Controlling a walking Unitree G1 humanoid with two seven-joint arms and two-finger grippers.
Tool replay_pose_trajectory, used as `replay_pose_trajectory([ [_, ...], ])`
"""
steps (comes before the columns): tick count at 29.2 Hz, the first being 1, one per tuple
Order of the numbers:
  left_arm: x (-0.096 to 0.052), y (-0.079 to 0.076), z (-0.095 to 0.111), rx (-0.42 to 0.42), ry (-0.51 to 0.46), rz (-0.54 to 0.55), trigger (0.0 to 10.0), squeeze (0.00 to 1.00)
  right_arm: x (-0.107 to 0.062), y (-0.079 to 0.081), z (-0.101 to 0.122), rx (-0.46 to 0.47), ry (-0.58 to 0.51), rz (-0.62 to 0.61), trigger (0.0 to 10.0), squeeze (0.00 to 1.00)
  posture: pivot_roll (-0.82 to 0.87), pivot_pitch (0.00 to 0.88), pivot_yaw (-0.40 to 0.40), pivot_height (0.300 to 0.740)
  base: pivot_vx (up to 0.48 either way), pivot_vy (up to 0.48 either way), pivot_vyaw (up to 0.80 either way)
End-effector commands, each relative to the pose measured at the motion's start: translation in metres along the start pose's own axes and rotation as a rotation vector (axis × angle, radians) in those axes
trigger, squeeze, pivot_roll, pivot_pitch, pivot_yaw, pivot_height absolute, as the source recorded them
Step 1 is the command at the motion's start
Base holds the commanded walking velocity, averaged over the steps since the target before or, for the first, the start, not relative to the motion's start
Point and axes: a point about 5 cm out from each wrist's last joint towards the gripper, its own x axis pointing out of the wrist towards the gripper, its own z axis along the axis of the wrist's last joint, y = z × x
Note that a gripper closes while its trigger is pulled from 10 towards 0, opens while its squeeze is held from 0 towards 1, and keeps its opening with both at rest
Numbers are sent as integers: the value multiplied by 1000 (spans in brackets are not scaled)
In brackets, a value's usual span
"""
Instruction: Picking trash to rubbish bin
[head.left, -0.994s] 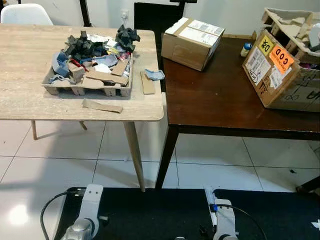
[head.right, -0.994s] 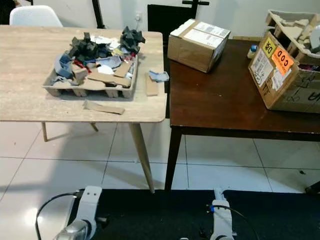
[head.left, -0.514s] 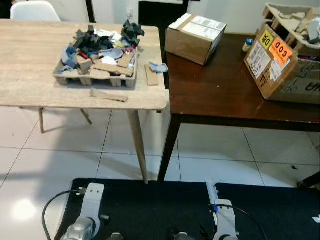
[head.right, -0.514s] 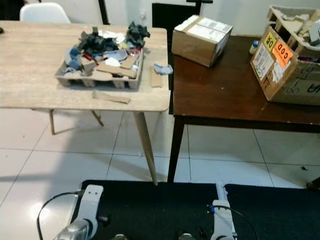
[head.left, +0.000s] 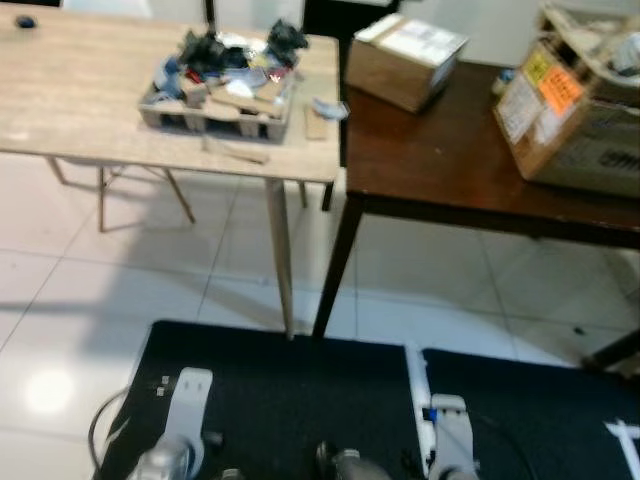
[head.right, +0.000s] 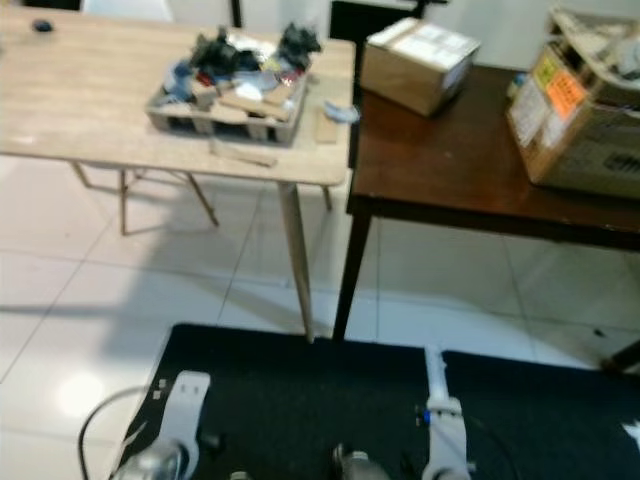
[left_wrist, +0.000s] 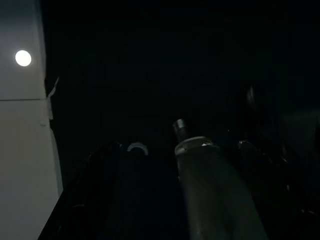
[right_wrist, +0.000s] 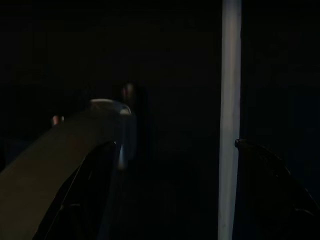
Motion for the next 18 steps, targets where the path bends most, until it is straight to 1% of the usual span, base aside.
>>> replay_pose_trajectory([
  [1, -1, 0, -6, 6, 28, -11, 10000, 0, 0, -1, 1, 4, 4, -4, 10000, 0, 24, 191, -43, 740, 0, 0, 0],
  [6, -1, 2, -6, -1, 31, 1, 10000, 0, 1, -1, 3, 3, 0, -1, 10000, 0, 24, 190, -44, 740, 0, -423, 0],
  [8, -1, 3, -5, 10, 26, 10, 10000, 0, 1, -1, 3, 3, -2, -1, 10000, 0, 25, 190, -43, 740, 0, -480, 0],
  [9, -1, 5, -6, -14, 26, 23, 10000, 0, 1, -1, 4, 3, -2, -1, 10000, 0, 24, 189, -43, 740, 0, 0, 0],
  [10, -1, 7, -6, -18, 28, 37, 10000, 0, 1, -1, 4, 4, -3, -1, 10000, 0, 25, 189, -42, 740, 0, 0, 0],
  [13, -1, 8, -5, -2, 29, 46, 10000, 0, 1, 0, 4, 4, -3, 0, 10000, 0, 25, 189, -42, 740, 0, 0, 0],
  [18, -1, 8, -2, -1, -7, 34, 10000, 0, 2, 1, 5, 3, -2, 1, 10000, 0, 27, 176, -38, 740, 0, 0, 0],
])
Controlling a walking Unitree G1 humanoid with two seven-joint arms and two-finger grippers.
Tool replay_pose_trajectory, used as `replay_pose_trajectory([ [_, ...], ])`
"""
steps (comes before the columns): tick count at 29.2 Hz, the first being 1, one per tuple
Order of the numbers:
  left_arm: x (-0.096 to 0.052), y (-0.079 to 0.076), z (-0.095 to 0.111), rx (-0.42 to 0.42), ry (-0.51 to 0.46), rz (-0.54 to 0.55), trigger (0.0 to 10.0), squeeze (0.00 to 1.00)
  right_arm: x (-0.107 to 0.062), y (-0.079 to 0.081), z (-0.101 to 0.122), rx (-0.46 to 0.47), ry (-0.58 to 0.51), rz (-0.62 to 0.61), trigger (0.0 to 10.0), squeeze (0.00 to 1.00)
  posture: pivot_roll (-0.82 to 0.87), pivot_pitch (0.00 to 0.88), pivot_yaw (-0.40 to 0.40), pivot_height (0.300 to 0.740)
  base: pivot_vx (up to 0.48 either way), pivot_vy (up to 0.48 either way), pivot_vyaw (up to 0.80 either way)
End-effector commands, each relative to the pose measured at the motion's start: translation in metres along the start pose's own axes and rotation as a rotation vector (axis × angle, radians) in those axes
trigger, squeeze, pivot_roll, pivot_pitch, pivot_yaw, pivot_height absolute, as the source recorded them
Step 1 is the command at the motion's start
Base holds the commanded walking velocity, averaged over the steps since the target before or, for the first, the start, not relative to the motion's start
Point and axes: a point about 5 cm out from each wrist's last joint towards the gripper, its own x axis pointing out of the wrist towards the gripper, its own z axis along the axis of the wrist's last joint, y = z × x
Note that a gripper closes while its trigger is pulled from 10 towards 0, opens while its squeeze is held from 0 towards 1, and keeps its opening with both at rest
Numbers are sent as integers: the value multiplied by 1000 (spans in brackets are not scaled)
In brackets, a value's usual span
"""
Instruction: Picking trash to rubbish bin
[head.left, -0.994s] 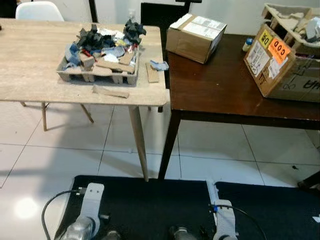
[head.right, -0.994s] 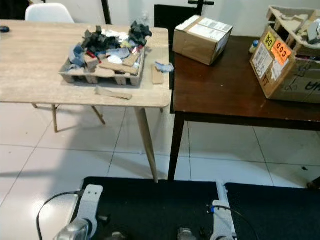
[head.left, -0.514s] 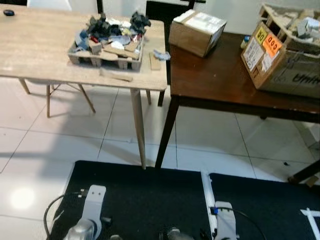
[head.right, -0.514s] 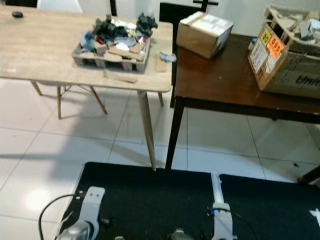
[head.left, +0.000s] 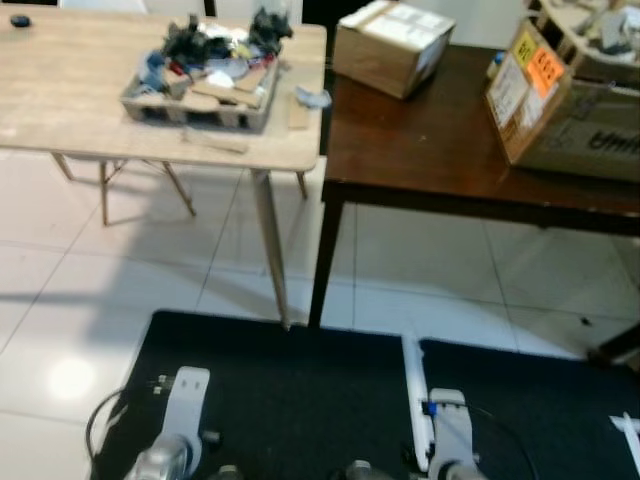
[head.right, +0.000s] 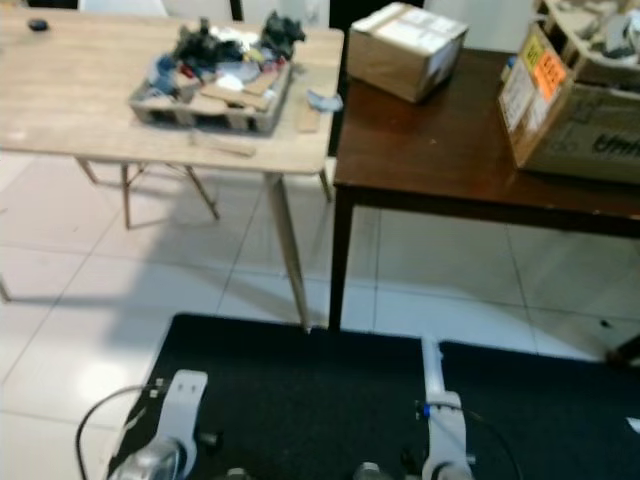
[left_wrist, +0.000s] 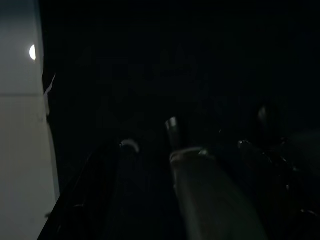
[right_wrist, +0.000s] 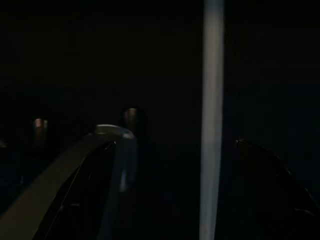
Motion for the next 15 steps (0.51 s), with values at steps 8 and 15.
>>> replay_pose_trajectory([
  [8, -2, 5, -5, -17, -11, 6, 10000, 0, -1, 6, -8, 21, 23, 9, 10000, 0, 27, 156, -34, 740, 0, 0, 0],
  [15, -1, 9, 2, -19, -50, 22, 10000, 0, 0, 6, -1, 71, -35, -16, 10000, 0, 37, 97, -21, 740, 0, 0, 0],
])
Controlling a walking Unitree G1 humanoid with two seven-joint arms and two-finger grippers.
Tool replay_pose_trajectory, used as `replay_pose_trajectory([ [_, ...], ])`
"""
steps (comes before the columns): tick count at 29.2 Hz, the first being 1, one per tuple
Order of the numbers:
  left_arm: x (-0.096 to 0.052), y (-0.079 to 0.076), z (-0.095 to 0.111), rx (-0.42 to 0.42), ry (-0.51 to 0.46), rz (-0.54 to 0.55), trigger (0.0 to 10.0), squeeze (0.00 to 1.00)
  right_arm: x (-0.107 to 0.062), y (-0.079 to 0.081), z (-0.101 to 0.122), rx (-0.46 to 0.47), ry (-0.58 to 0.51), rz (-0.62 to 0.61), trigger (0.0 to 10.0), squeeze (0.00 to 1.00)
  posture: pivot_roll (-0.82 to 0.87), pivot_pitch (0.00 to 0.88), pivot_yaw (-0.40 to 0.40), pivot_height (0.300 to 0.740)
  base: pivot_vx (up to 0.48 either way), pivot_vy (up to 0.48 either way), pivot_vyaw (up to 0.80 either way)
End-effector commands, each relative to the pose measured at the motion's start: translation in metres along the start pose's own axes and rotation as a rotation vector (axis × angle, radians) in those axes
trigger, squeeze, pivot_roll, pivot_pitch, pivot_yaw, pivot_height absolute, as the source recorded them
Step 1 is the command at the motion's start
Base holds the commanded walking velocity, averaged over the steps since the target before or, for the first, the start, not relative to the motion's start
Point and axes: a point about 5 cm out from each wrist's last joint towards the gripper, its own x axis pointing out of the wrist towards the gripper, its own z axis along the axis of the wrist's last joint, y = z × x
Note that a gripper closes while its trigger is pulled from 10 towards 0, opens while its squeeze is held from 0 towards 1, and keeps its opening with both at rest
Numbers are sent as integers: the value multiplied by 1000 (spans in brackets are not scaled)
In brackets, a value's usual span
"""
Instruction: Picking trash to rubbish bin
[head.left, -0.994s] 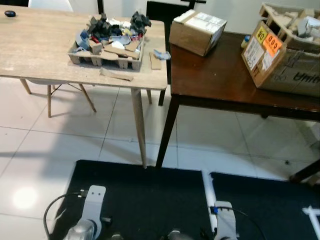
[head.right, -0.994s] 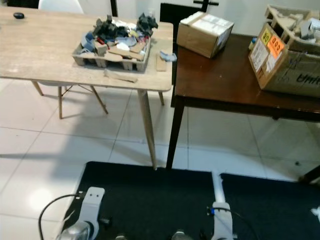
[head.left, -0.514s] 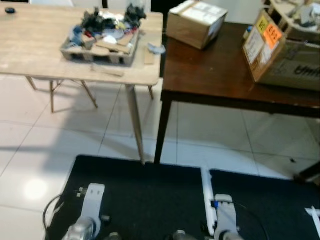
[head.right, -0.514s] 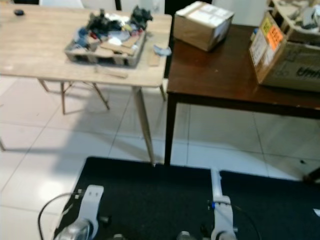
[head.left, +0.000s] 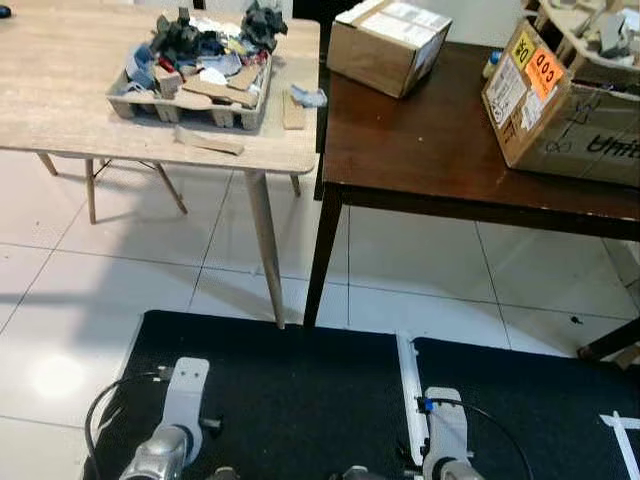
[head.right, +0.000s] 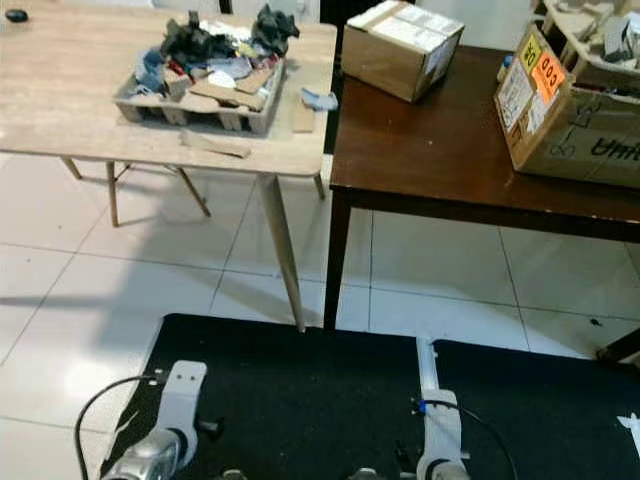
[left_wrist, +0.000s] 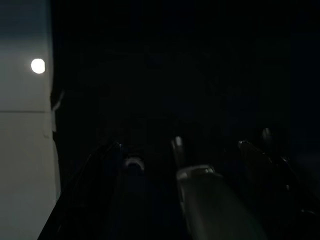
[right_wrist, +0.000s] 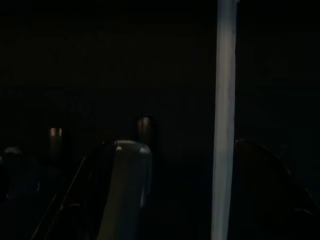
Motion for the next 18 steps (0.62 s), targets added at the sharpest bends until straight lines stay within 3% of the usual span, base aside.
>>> replay_pose_trajectory([
  [1, -1, 4, -4, -17, -4, 12, 10000, 0, -2, -5, -3, 59, -22, -35, 10000, 0, 38, 94, -21, 740, 0, 0, 0],
  [5, 0, 5, 4, -44, -29, 15, 10000, 0, -1, -5, 4, 49, -60, -44, 10000, 0, 42, 86, -25, 740, 0, 0, 0],
  [18, -1, 2, 2, -97, -55, 13, 10000, 0, 0, -5, 4, 6, -32, -34, 10000, 0, 49, 100, -46, 740, 0, 0, 0],
])
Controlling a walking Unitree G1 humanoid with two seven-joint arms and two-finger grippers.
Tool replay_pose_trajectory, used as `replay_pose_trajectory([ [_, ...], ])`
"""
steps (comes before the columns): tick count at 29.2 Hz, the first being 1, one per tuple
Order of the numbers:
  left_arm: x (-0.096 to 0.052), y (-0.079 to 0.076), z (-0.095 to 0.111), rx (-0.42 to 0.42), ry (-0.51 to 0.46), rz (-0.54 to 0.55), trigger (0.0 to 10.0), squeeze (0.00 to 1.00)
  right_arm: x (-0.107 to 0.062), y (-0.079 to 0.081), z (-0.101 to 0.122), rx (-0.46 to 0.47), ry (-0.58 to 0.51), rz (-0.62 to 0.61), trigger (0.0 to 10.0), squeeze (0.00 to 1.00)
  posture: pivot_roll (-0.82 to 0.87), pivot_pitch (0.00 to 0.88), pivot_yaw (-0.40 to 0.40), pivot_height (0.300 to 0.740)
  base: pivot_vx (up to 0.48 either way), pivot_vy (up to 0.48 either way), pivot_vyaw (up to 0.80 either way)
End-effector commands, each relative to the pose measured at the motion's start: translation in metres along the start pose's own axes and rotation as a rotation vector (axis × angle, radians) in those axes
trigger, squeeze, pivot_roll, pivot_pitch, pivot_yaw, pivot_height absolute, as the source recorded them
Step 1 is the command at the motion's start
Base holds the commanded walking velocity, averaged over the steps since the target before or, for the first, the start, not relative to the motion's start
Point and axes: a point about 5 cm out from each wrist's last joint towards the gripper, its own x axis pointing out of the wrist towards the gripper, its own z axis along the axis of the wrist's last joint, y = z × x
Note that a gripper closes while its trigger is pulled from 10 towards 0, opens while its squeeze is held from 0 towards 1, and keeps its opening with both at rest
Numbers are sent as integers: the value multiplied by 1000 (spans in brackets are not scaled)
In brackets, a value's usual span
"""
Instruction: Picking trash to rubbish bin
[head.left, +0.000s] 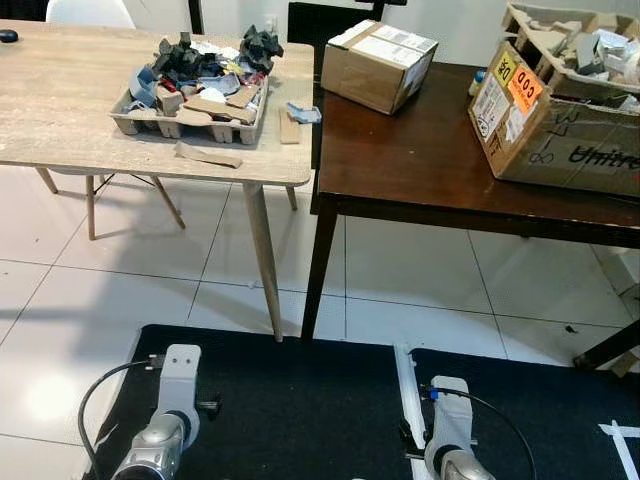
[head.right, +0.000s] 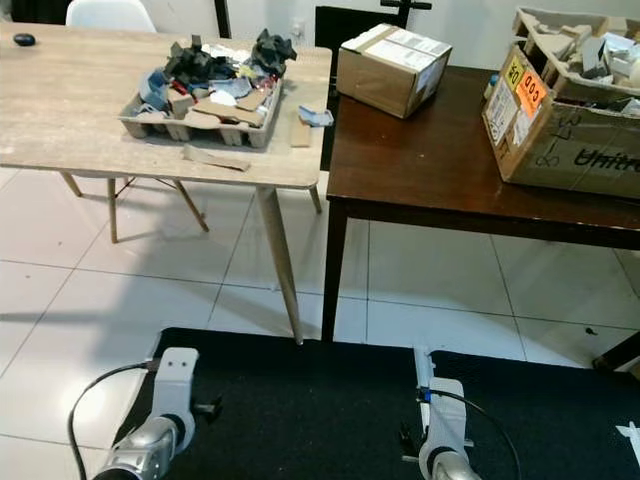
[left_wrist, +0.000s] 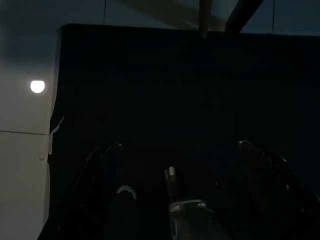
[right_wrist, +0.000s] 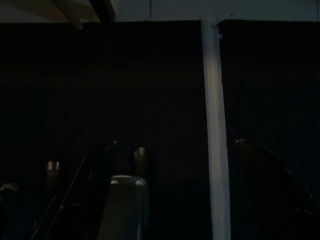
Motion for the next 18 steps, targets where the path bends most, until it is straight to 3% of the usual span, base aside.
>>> replay_pose_trajectory([
  [1, -3, -2, -11, -24, 23, -4, 10000, 0, -2, -3, -9, -10, 45, 0, 10000, 0, 49, 101, -47, 740, 0, 0, 0],
  [9, -3, -2, -11, -57, 12, -22, 10000, 0, -2, 0, -12, -19, 60, 13, 10000, 0, 53, 108, -47, 740, 0, 0, 0],
  [18, -3, -1, -9, -62, 4, -25, 10000, 0, -2, 2, -13, -26, 72, 22, 10000, 0, 53, 110, -46, 740, 295, 0, 0],
])
